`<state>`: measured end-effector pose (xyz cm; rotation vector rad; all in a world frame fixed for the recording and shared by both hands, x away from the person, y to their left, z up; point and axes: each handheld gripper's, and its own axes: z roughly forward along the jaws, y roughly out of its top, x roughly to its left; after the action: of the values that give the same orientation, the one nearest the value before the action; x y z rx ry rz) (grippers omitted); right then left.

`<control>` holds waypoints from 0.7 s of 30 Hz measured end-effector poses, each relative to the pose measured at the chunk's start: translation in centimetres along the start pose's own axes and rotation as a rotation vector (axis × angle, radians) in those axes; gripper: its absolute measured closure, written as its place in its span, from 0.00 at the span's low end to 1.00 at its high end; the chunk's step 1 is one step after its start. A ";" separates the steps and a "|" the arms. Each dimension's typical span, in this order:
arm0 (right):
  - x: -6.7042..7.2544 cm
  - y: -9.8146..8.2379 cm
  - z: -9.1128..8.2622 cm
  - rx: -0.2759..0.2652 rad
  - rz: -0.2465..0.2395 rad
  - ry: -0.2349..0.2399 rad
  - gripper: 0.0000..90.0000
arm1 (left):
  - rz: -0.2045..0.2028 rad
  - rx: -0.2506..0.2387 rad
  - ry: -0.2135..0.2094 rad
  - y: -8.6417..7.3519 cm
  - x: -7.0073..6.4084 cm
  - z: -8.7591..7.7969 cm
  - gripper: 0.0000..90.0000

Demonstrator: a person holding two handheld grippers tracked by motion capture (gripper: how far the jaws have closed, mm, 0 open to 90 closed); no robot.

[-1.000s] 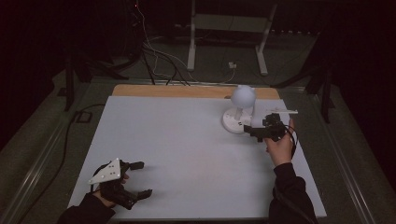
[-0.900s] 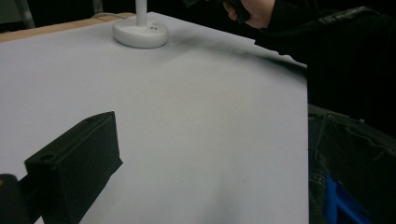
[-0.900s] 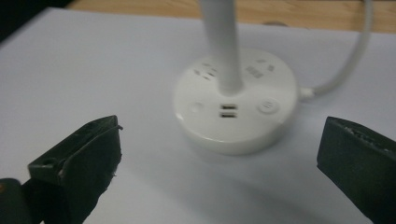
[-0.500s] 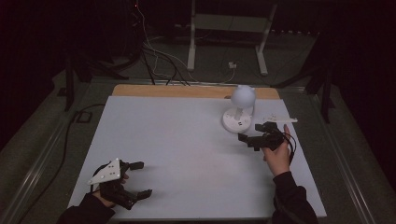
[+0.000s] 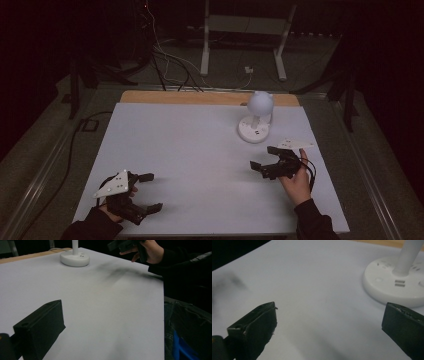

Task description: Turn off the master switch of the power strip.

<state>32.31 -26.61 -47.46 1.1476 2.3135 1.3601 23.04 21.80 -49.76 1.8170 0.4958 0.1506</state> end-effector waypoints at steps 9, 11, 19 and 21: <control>1.2 -2.1 -1.2 0.019 -0.037 -0.005 0.00 | 0.000 -0.001 0.000 0.0 0.0 0.0 0.00; 1.4 -2.5 -1.5 0.017 -0.038 -0.008 0.00 | -0.001 0.000 0.000 0.0 0.0 0.0 0.00; 1.9 -4.7 -2.1 0.032 -0.037 -0.025 0.00 | 0.001 0.001 0.000 0.0 0.0 0.0 0.00; 2.1 -5.1 -2.3 0.027 -0.044 -0.032 0.00 | 0.001 0.002 0.000 0.0 -0.1 0.0 0.00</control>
<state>27.07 -27.97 -50.01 1.1113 2.3276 1.2893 22.99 21.78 -49.74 1.8194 0.4946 0.1508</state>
